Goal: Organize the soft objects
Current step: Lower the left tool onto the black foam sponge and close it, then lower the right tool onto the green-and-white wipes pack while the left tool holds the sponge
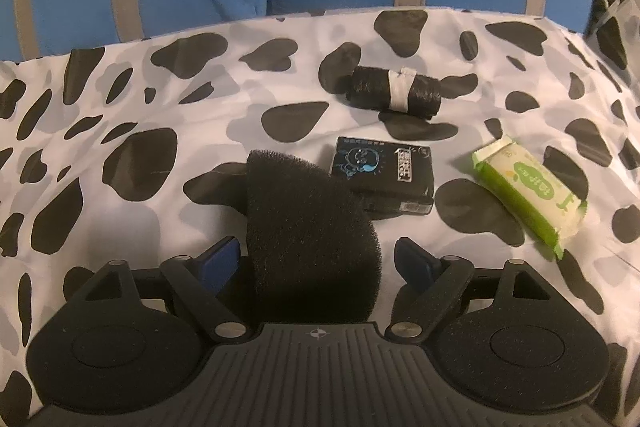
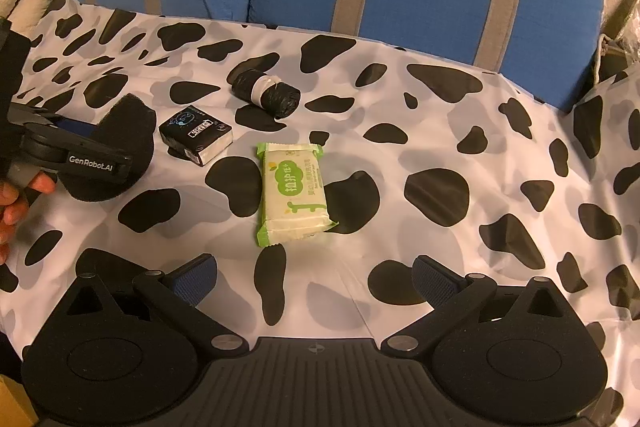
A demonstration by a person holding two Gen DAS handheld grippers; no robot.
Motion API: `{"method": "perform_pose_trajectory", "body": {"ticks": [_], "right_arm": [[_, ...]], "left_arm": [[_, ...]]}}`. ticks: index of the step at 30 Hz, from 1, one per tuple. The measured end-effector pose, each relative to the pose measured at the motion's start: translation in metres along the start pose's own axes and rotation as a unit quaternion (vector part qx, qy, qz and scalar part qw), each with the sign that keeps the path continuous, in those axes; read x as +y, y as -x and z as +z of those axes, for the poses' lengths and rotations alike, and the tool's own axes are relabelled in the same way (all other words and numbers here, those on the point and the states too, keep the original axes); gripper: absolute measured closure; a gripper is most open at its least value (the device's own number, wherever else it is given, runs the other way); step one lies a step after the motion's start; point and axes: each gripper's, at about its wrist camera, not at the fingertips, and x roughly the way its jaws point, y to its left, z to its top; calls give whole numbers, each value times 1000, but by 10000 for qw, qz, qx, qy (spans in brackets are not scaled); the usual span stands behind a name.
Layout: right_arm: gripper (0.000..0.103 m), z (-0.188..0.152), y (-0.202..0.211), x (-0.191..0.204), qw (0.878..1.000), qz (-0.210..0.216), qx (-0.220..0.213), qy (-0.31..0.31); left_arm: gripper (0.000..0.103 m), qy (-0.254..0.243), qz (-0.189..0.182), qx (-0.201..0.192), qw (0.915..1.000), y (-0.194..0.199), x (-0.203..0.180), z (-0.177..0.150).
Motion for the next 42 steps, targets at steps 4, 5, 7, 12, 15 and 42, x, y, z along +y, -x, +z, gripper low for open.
{"method": "perform_pose_trajectory", "body": {"ticks": [4, 5, 7, 12, 15, 42], "right_arm": [[0, 0, 1, -2, 10000, -6, -3, -3], [0, 1, 1, -1, 10000, -2, -9, 0], [0, 1, 1, -2, 10000, 7, -9, 23], [0, 0, 1, -1, 10000, 3, 6, 57], [0, 0, 1, -1, 10000, -6, 6, 47], [0, 18, -36, 2, 9995, 219, 212, -98]], "left_arm": [[19, -11, 2, 105, 9999, -4, -1, -2], [20, 13, -41, 124, 9999, -4, 0, -2], [40, 90, -112, 176, 9997, -3, 2, -2], [41, 113, -82, 215, 9997, -2, 2, -3], [41, 107, -70, 172, 9998, 0, 2, -3], [41, 225, -574, -259, 9978, 35, 21, -5]]}}
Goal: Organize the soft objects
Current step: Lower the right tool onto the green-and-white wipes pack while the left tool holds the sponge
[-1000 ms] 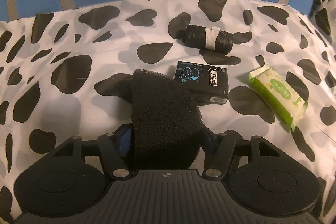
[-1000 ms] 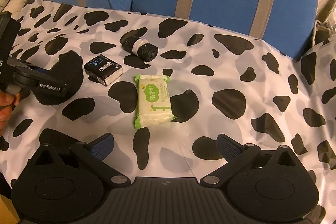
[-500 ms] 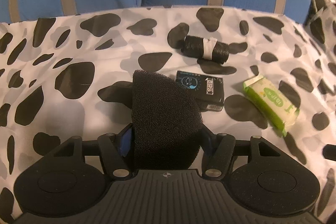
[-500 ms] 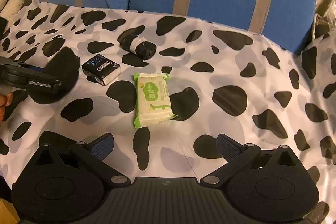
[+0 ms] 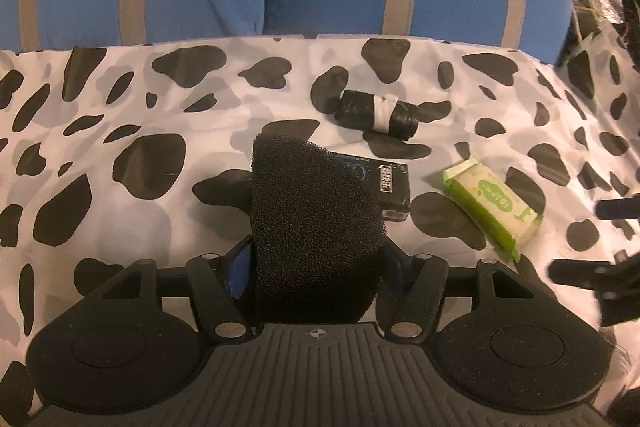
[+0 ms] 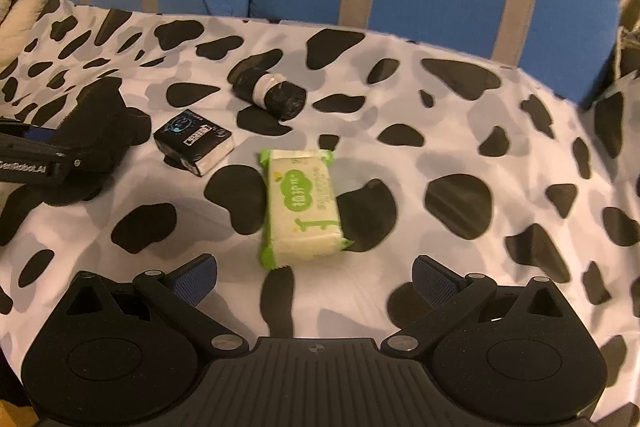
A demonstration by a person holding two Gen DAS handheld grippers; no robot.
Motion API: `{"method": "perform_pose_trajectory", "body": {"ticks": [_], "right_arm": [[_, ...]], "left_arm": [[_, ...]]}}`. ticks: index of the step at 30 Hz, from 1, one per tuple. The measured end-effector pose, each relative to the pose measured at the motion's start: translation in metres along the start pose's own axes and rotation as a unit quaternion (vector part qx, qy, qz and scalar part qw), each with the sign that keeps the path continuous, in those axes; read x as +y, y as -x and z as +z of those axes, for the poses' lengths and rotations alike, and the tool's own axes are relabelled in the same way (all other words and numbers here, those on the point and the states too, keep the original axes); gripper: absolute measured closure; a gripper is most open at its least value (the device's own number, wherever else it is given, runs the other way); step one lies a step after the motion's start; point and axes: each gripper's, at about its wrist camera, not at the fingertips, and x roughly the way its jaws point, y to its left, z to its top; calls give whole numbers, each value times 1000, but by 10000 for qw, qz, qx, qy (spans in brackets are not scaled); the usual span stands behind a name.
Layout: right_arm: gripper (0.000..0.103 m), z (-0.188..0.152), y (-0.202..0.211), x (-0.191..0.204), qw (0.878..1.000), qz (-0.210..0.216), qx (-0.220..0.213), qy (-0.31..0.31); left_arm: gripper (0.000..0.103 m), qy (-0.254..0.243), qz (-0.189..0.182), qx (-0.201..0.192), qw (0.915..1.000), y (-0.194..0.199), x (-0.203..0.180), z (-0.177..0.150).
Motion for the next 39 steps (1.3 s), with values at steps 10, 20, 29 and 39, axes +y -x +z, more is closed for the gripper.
{"method": "perform_pose_trajectory", "body": {"ticks": [10, 20, 29, 39], "right_arm": [[0, 2, -41, 2, 9985, -85, 539, -35], [0, 6, -70, 4, 9976, -4, 697, -37], [0, 21, -86, 3, 9985, 184, 508, 32], [0, 33, -96, 2, 9986, 209, 493, -28]], "left_arm": [[41, 30, -168, -77, 9998, 14, 5, 1], [41, -8, -275, -97, 9996, 21, 5, 3], [41, -25, -316, -60, 9995, 22, 8, 2], [41, -5, -328, -25, 9995, 23, 12, 1]]}}
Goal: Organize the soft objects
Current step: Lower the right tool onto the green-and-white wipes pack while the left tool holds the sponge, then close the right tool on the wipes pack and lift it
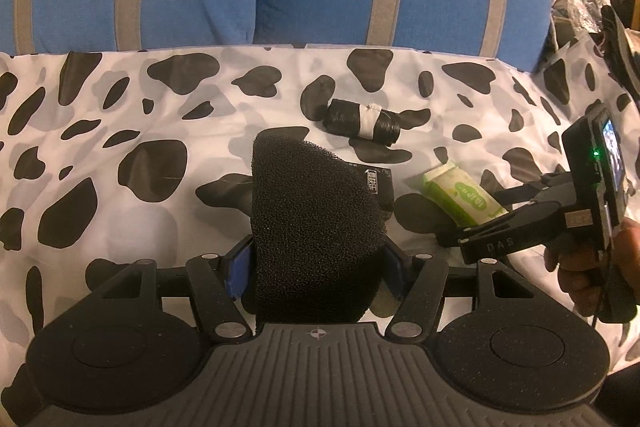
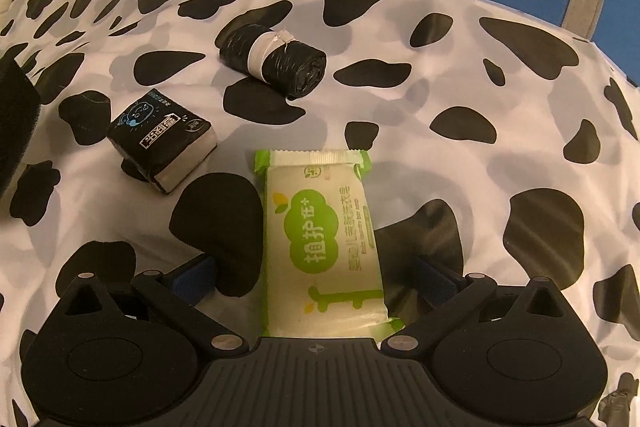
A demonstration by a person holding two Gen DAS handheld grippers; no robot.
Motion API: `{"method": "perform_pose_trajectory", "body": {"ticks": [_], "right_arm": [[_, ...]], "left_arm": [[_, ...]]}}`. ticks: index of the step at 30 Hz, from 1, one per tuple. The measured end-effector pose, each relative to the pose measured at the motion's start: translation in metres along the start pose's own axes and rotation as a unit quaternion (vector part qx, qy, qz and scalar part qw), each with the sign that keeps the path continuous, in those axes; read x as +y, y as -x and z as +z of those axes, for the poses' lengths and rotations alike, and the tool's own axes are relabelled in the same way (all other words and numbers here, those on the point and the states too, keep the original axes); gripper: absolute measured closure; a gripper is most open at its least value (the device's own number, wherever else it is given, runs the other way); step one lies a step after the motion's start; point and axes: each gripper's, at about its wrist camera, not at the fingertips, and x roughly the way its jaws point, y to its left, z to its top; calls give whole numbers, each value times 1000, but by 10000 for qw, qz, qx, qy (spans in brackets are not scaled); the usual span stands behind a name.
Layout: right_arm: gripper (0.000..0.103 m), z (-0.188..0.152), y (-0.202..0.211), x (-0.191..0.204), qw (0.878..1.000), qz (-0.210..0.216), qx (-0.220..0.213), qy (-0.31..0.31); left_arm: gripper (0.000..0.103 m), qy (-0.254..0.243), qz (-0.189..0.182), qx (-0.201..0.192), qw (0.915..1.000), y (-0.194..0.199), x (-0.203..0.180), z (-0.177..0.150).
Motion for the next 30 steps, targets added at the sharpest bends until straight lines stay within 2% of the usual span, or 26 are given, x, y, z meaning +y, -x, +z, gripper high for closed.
{"method": "perform_pose_trajectory", "body": {"ticks": [3, 4, 6, 8, 21, 30], "right_arm": [[1, 0, 0, 0, 10000, -13, -3, -10], [5, 0, 1, 0, 10000, -19, -17, -24], [20, 0, 6, -2, 9999, -49, -94, -51], [48, 1, 10, -4, 9998, -76, -148, -82], [51, -3, 19, -2, 9992, -277, -254, 109], [51, -10, 39, -3, 9986, -315, -397, 157]], "left_arm": [[41, -6, -10, 2, 10000, 0, 0, 0], [41, -8, -13, 3, 10000, 0, 0, 0], [41, -8, -12, 8, 10000, 0, 0, 0], [41, -24, -16, 12, 10000, 0, 0, 0], [41, -100, 8, 40, 9999, -1, -2, -1], [41, -291, 85, -4, 9995, 2, -11, -5]]}}
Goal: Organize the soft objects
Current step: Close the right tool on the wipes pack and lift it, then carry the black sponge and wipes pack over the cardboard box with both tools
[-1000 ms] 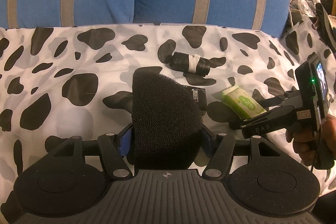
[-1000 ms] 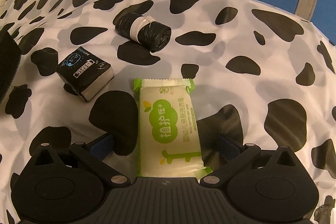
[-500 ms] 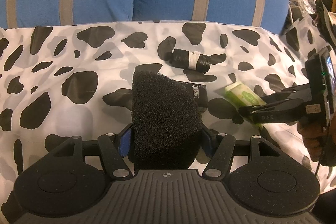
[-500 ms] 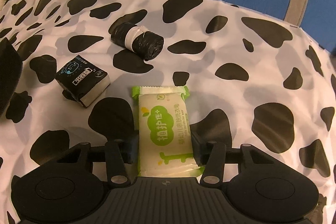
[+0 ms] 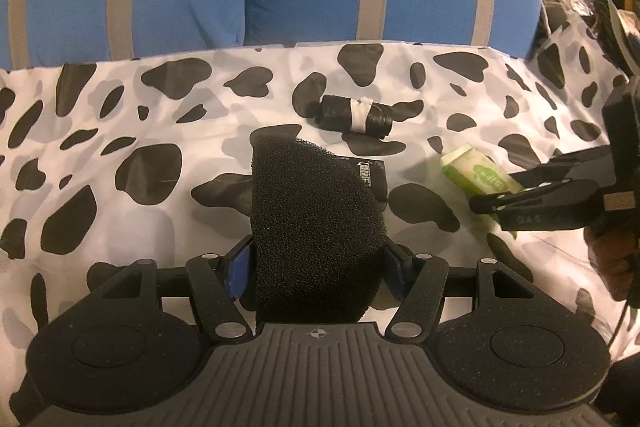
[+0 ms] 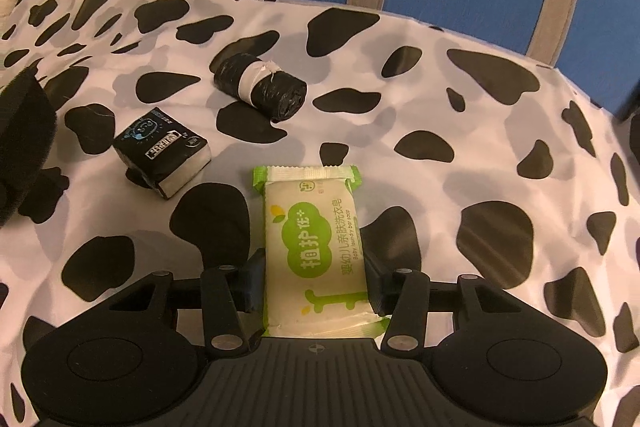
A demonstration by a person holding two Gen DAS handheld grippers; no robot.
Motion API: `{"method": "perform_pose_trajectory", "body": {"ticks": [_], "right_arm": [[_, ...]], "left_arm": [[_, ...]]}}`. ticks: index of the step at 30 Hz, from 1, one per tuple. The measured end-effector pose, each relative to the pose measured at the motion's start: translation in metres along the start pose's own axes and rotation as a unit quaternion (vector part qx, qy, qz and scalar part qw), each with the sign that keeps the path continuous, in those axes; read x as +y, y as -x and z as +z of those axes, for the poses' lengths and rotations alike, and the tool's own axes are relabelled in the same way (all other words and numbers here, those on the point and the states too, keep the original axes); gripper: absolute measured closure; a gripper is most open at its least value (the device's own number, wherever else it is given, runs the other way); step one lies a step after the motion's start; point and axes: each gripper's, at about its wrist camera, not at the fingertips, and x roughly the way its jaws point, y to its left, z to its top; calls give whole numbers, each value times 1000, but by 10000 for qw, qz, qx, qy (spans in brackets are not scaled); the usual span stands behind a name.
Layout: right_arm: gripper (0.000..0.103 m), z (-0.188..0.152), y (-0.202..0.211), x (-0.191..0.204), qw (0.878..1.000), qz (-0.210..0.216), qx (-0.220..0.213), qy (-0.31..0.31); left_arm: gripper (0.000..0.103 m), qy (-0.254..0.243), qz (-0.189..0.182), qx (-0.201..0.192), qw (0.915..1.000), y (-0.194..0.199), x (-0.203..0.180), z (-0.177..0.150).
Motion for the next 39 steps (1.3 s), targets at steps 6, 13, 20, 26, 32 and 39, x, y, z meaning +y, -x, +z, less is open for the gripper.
{"method": "perform_pose_trajectory", "body": {"ticks": [6, 13, 20, 26, 32, 39], "right_arm": [[51, -5, 19, 0, 9999, -49, -86, 24], [51, -14, 41, -1, 9999, -59, -110, -83], [51, -28, 65, 1, 9998, -74, -107, -176], [51, -43, 86, 7, 9998, 47, -145, -146], [51, -59, 111, 9, 9995, 110, -234, -196], [51, -81, 139, 13, 9990, 219, -309, -252]], "left_arm": [[41, -87, -6, 5, 10000, 5, -11, -6], [41, -293, 23, -24, 9996, 12, -27, -13], [41, -252, 42, -5, 9997, 24, -35, -22], [41, -169, 23, 14, 9999, 37, -43, -32], [41, -112, -32, 20, 9999, 50, -49, -43], [41, -119, -40, 36, 9999, 65, -58, -58]]}}
